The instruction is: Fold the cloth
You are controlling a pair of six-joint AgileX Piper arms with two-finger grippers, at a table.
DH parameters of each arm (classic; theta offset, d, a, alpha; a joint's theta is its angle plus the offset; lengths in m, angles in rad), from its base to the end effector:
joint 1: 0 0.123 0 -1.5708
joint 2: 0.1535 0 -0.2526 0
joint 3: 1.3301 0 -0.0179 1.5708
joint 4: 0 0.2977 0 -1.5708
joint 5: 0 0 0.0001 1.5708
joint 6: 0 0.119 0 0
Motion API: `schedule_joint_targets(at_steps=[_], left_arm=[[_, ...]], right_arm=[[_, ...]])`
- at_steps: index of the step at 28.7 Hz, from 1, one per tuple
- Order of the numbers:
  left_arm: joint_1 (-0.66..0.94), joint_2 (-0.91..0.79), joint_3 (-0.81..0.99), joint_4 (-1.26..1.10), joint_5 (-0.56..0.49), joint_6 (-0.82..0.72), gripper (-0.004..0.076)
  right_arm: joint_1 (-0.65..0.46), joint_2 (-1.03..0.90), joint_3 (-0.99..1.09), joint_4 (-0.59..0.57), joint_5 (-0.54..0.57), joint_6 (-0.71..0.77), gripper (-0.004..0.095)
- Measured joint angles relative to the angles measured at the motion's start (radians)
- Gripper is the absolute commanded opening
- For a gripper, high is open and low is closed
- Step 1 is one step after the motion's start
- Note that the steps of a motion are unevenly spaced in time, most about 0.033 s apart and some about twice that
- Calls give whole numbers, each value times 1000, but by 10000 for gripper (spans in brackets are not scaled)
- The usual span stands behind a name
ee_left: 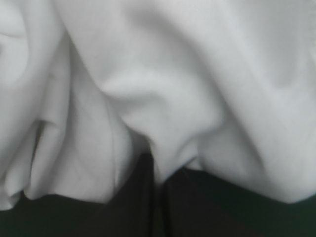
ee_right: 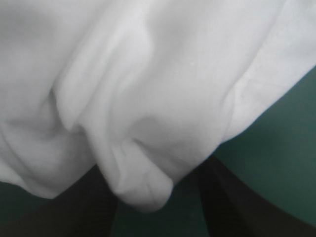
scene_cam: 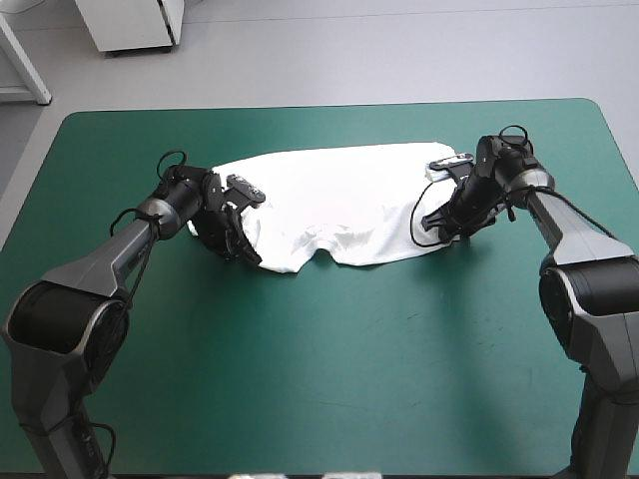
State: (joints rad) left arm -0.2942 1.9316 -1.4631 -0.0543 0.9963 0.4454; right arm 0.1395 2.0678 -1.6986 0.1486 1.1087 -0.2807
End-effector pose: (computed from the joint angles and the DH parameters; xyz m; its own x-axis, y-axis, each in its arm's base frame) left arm 0.4100 -0.1299 0.1321 -0.7386 0.6455 -0.1943 0.6521 0.7573 0.0369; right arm 0.4587 0.0803 0.1424 -0.9169 -0.3414 -0.2070 -0.3650 0.9268 0.0883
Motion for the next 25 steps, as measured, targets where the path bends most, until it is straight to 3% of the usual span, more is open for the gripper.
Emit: schedule_joint_targets(at_steps=[5,6,18,25], left_arm=[[0,0,0,0,0,0,-9],[0,0,0,0,-1,0,-9],[-5,-29,11,-64,14,-1,-9],[-12,-276,-46,-95,97,-41,-9]], right_arm=[[-4,12,-10,0,13,-39,5],[-5,13,-11,7,13,-50,-15],[-1,10,-23,151,59,-83,-13],[0,-189,-36,169,106,-83,-13]])
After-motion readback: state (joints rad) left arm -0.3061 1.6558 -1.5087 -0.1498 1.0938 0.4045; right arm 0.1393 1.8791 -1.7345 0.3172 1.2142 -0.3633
